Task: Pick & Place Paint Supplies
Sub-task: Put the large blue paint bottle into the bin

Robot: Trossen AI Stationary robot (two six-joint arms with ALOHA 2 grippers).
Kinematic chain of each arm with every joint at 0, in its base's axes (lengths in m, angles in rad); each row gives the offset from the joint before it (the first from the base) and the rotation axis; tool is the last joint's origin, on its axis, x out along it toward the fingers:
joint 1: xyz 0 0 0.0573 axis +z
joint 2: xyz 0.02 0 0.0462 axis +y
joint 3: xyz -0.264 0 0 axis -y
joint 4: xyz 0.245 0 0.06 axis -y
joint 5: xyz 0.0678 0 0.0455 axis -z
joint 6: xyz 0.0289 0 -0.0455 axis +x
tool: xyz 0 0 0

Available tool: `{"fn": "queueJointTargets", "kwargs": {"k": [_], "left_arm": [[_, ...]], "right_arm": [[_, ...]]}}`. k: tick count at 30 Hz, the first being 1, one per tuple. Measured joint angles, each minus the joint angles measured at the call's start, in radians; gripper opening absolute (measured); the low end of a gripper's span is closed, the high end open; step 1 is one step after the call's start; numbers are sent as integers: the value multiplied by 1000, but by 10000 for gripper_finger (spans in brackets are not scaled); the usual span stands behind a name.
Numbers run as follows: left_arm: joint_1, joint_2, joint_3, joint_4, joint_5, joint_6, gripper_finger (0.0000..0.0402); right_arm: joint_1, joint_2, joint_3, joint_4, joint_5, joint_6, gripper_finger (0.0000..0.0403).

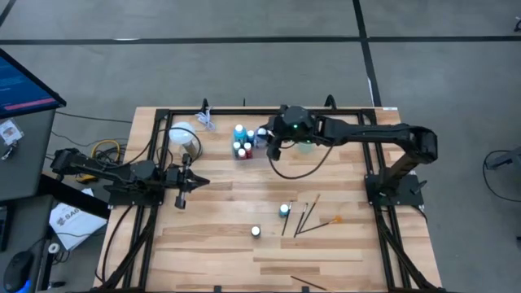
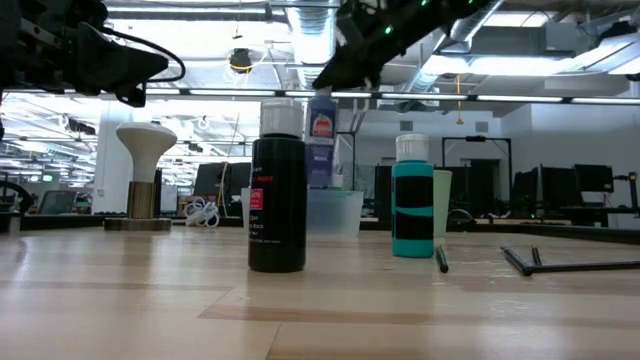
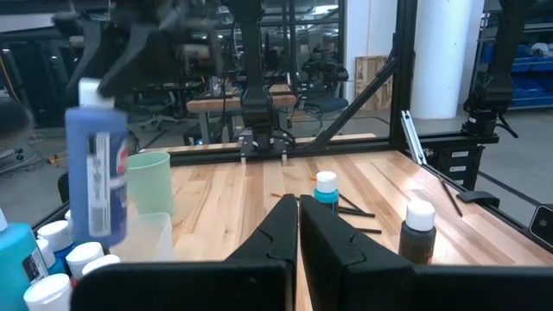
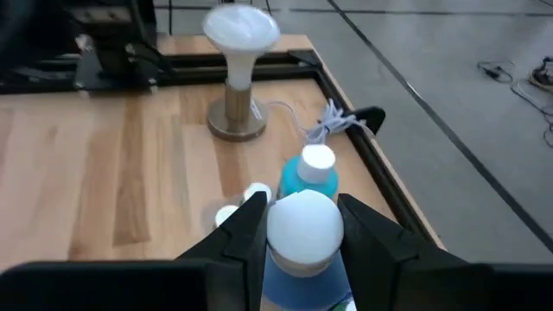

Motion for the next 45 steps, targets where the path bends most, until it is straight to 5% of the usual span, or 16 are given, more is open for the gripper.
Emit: {"fn": "queueJointTargets", "kwargs": {"k": [11, 29, 45], "left_arm": [[0, 0, 0, 5, 0, 0, 2], [0, 0, 0, 9, 0, 0, 2], [0, 2, 0, 14, 0, 0, 2]], "right_arm": [[-27, 115, 0, 50, -55, 28, 109], [-109, 115, -50, 119, -178, 87, 109], [-114, 194, -42, 173, -179, 85, 109]]}}
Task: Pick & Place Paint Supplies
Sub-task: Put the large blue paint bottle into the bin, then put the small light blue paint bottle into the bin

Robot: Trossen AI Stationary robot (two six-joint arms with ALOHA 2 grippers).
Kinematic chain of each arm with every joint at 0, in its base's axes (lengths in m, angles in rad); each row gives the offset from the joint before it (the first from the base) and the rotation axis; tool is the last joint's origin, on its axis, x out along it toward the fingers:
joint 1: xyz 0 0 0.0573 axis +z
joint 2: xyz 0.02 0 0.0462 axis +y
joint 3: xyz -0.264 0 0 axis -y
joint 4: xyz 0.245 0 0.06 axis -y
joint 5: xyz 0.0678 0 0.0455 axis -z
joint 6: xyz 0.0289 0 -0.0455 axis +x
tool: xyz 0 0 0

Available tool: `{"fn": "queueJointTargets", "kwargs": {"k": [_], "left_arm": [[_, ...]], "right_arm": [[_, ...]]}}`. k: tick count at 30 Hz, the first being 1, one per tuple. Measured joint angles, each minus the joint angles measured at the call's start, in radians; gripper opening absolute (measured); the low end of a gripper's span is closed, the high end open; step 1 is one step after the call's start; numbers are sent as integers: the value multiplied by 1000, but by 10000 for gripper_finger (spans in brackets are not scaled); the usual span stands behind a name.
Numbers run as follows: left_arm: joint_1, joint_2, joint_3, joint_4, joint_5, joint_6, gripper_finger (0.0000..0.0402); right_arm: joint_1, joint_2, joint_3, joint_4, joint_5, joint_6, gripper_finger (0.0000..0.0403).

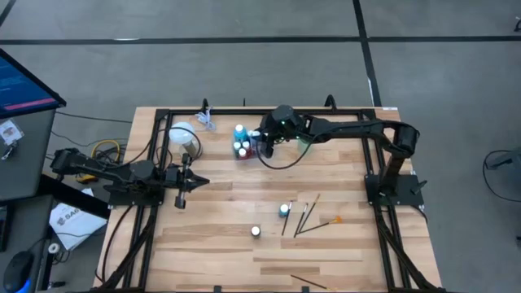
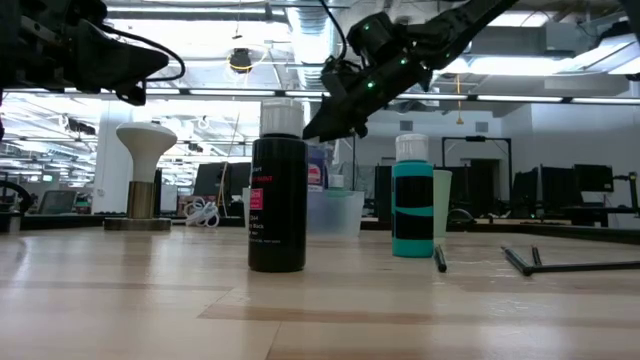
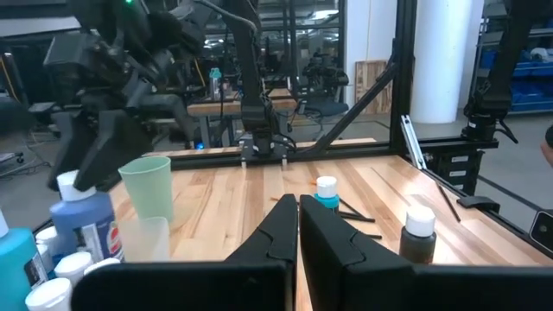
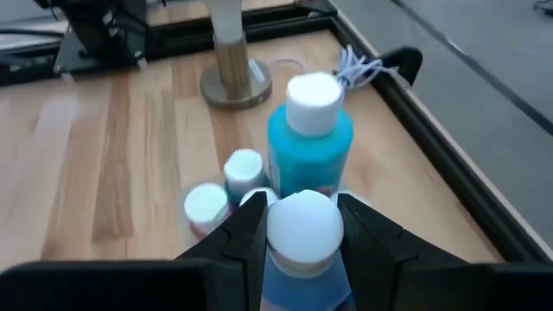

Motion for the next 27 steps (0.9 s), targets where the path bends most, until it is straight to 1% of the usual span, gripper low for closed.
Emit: {"fn": "queueJointTargets", "kwargs": {"k": [2, 7, 15, 18, 25, 27], "left_arm": [[0, 3, 0, 2, 1, 0, 2], [0, 15, 0, 8, -1, 0, 2], [0, 17, 0, 14, 0, 0, 2], [0, 17, 0, 17, 0, 0, 2], [0, 17, 0, 23, 0, 0, 2], [0, 17, 0, 26, 0, 0, 2]], "right_arm": [[-1, 15, 2, 30, -1, 0, 110], [-1, 13, 1, 18, -1, 4, 128], [-1, 14, 0, 16, -1, 1, 135], [-3, 20, 1, 0, 0, -2, 154], [-5, 19, 40, -42, -1, -12, 217], [-5, 19, 48, -50, -1, -12, 230]]}}
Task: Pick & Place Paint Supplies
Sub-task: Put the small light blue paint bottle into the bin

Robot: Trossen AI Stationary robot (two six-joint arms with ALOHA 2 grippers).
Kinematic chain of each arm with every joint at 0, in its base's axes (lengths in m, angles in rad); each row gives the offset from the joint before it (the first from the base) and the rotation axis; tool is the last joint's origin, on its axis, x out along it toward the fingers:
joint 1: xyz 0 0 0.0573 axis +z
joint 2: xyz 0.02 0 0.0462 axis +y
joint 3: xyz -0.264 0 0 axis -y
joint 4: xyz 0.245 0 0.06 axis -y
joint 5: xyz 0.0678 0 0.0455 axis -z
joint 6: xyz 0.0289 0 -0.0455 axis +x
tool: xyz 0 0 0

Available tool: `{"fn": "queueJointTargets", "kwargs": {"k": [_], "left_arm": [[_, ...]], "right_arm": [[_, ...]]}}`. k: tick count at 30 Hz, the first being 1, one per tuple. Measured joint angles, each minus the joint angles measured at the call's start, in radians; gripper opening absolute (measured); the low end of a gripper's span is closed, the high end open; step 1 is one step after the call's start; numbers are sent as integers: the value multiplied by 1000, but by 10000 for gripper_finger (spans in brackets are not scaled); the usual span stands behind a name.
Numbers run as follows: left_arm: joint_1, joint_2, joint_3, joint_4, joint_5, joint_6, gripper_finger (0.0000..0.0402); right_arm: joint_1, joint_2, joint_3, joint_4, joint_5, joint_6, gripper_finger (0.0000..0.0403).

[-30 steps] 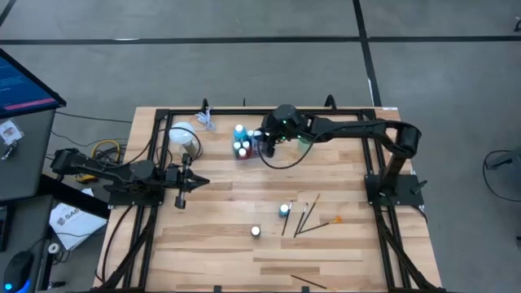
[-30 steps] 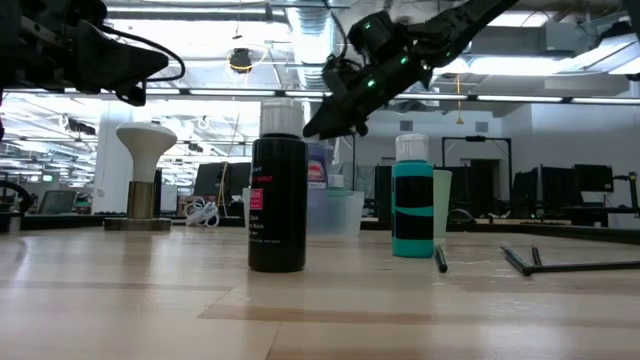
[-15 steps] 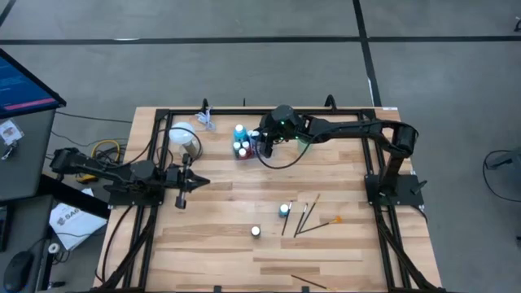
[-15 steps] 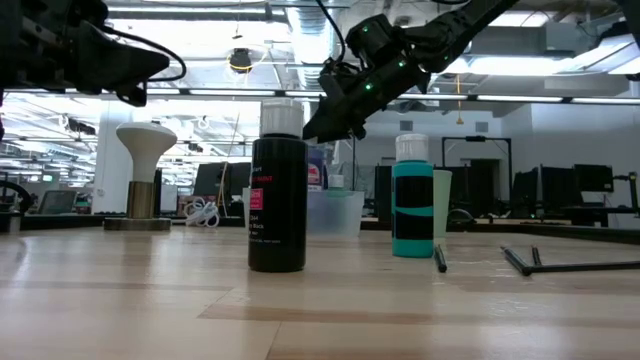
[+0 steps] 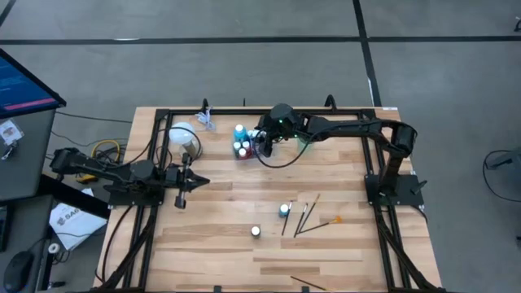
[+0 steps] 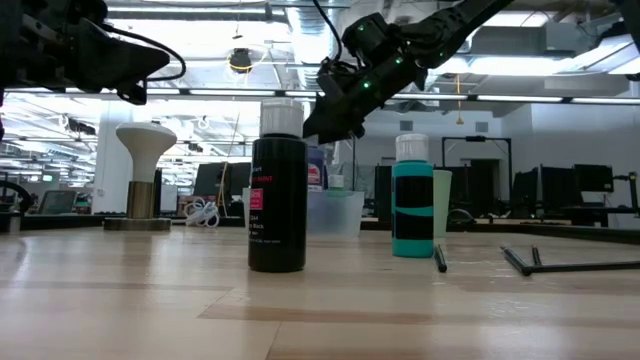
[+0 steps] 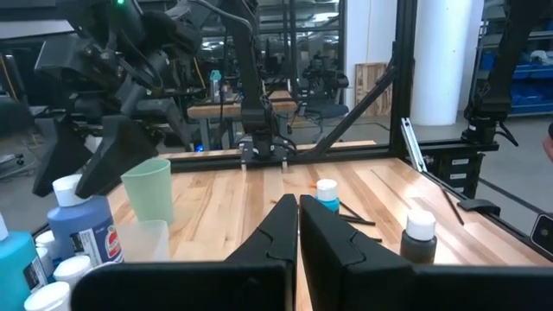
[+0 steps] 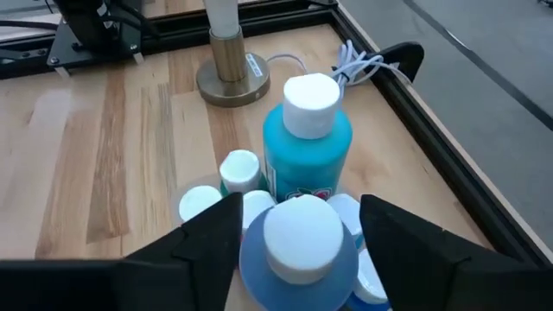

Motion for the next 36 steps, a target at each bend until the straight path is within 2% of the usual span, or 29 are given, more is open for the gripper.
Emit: {"fn": "queueJointTargets", "kwargs": {"k": [6, 16, 29, 36], "left_arm": [[0, 0, 0, 4, 0, 0, 2], [0, 0, 0, 9, 0, 0, 2], [0, 0, 0, 14, 0, 0, 2], [0, 0, 0, 14, 0, 0, 2]], "right_arm": [[0, 0, 20, -7, 0, 3, 235], [0, -2, 100, -153, 0, -14, 228], [0, -4, 237, -401, 8, -14, 229], [17, -87, 286, -613, 57, -39, 228]]}}
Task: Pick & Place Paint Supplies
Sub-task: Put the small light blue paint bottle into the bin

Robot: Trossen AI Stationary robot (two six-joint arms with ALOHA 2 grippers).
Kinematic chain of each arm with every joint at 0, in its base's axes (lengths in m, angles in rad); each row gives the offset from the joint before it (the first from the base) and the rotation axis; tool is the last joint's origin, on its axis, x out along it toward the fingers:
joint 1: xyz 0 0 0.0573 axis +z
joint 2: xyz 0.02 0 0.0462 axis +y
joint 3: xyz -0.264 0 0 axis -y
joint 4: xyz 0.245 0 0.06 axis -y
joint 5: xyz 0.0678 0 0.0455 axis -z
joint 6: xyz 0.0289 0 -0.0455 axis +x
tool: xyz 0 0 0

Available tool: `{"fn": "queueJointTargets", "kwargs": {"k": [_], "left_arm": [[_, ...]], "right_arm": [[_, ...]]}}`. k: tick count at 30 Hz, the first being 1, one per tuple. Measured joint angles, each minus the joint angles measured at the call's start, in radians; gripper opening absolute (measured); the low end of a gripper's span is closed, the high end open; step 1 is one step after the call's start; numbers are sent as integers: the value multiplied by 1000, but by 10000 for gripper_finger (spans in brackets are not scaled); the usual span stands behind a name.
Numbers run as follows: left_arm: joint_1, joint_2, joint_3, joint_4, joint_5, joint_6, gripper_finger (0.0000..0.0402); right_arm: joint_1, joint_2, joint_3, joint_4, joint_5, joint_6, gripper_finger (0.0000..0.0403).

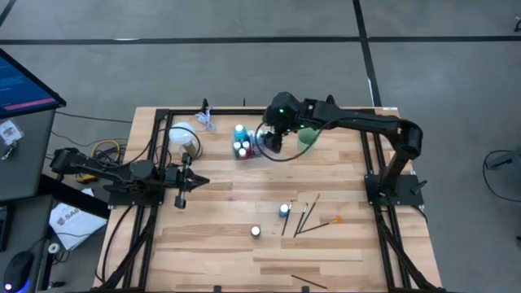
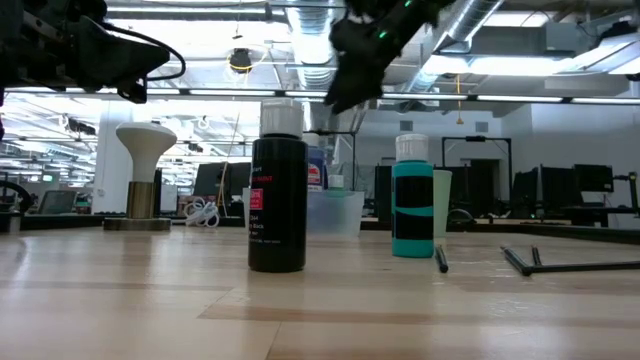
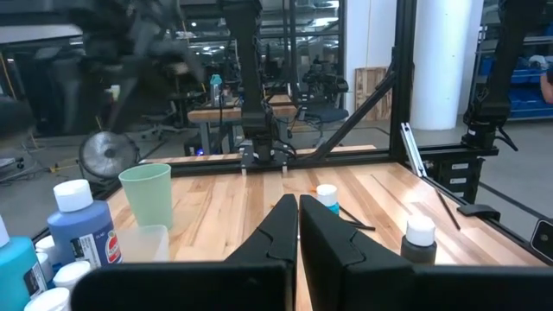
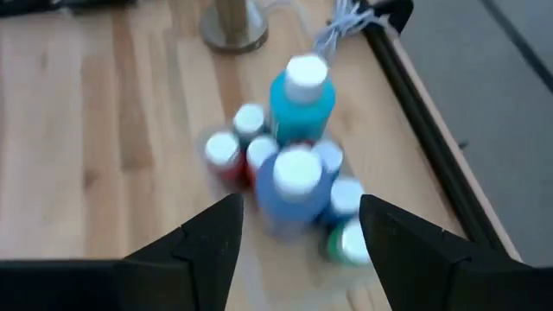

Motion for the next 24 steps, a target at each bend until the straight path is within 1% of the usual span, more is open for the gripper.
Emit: {"fn": "queueJointTargets", "kwargs": {"k": [5, 8, 12, 16, 21, 24], "left_arm": [[0, 0, 0, 3, 0, 0, 2], [0, 0, 0, 6, 0, 0, 2], [0, 0, 0, 7, 0, 0, 2], [0, 0, 0, 9, 0, 0, 2], [0, 0, 0, 13, 0, 0, 2], [0, 0, 0, 14, 0, 0, 2]], "right_arm": [[50, -95, -12, -280, 7, 80, 227], [122, -146, -86, -355, 6, 159, 226], [247, -202, -211, -339, 4, 255, 226], [386, -222, -287, -235, 33, 325, 226], [511, -199, -298, -120, 166, 296, 226], [551, -166, -299, -66, 181, 264, 226]]}}
